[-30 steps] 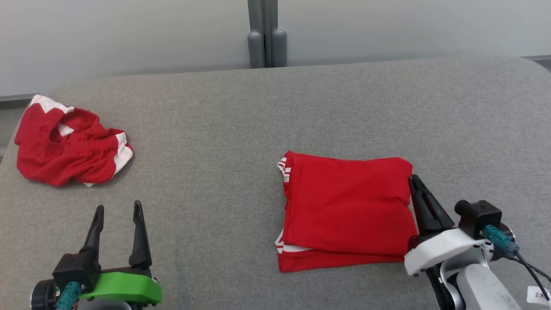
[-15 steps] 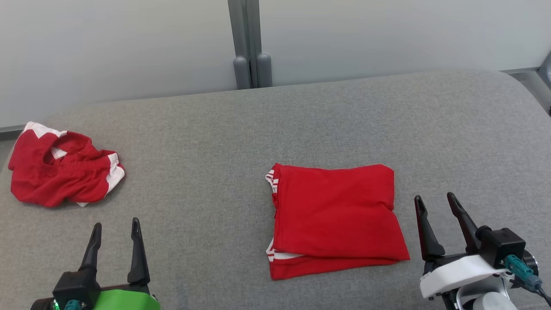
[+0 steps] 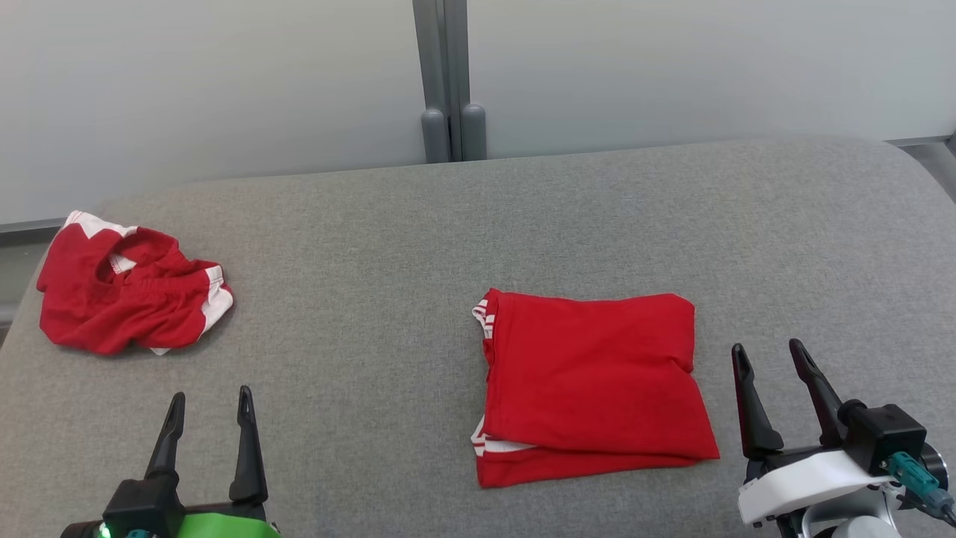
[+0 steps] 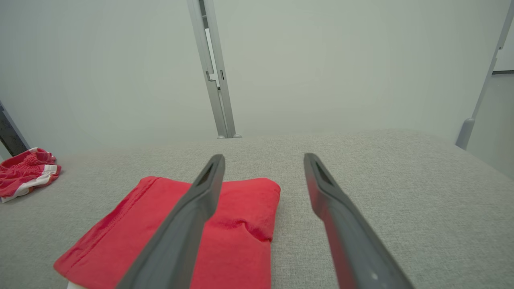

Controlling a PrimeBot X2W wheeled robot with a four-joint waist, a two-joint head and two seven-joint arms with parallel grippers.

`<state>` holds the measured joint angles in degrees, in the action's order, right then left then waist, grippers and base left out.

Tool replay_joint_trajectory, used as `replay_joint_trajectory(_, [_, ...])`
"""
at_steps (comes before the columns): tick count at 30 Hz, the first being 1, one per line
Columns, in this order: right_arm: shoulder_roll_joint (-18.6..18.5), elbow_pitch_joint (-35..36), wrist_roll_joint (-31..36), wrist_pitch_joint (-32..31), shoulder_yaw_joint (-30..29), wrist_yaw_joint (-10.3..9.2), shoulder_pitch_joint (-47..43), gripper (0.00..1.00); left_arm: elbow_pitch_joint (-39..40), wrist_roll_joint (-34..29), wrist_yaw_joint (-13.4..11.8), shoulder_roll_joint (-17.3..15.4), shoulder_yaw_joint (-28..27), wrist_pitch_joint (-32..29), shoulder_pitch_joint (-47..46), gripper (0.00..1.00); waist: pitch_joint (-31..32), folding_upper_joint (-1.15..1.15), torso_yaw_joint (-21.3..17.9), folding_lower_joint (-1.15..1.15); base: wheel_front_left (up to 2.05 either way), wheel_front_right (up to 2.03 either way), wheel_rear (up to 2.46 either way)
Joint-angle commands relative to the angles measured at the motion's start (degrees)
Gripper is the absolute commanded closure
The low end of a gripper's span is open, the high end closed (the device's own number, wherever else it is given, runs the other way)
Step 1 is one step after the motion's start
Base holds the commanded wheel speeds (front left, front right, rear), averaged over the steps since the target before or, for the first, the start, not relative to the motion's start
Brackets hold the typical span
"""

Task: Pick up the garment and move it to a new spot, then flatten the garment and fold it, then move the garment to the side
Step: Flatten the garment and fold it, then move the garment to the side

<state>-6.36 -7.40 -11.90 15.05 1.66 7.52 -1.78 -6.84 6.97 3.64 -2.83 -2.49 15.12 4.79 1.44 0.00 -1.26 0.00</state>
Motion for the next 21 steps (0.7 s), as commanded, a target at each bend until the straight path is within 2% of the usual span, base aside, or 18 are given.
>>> replay_joint_trajectory(1, [0.0,-0.1,0.4,0.2,0.1,-0.07,-0.6,0.0,-0.2,0.0,0.5,-0.1,0.0,0.0,0.7,0.0,0.1,0.0,0.0,0.0,0.0,0.0,0.0])
replay_joint_trajectory(21, [-0.1,-1.2,0.3,0.2,0.9,-0.07,-0.7,0.0,-2.0,1.1,1.7,-0.7,-0.3,0.0,-0.4,0.0,0.3,0.0,0.3,0.0,0.0,0.0,0.0])
